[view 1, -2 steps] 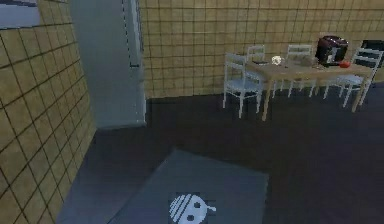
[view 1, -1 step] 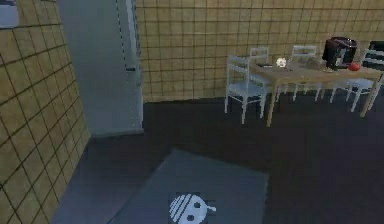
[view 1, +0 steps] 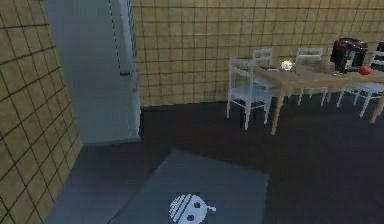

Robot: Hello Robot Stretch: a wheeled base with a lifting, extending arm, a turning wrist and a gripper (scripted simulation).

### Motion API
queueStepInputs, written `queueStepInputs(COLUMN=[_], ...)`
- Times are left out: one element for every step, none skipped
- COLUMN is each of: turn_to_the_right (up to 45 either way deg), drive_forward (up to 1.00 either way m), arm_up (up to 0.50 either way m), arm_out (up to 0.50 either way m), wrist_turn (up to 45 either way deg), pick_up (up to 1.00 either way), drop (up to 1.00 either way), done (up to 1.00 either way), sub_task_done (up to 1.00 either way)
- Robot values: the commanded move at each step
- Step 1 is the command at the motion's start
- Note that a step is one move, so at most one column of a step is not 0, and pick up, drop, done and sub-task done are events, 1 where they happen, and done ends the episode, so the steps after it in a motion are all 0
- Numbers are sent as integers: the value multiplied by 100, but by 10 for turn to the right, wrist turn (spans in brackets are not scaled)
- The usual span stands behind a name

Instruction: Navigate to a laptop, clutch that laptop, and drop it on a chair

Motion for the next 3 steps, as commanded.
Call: queueStepInputs(turn_to_the_right=[60,0,0], drive_forward=[0,100,100], arm_up=[0,0,0], arm_out=[0,0,0], wrist_turn=[0,0,0], pick_up=[0,0,0], drop=[0,0,0], done=[0,0,0], sub_task_done=[0,0,0])
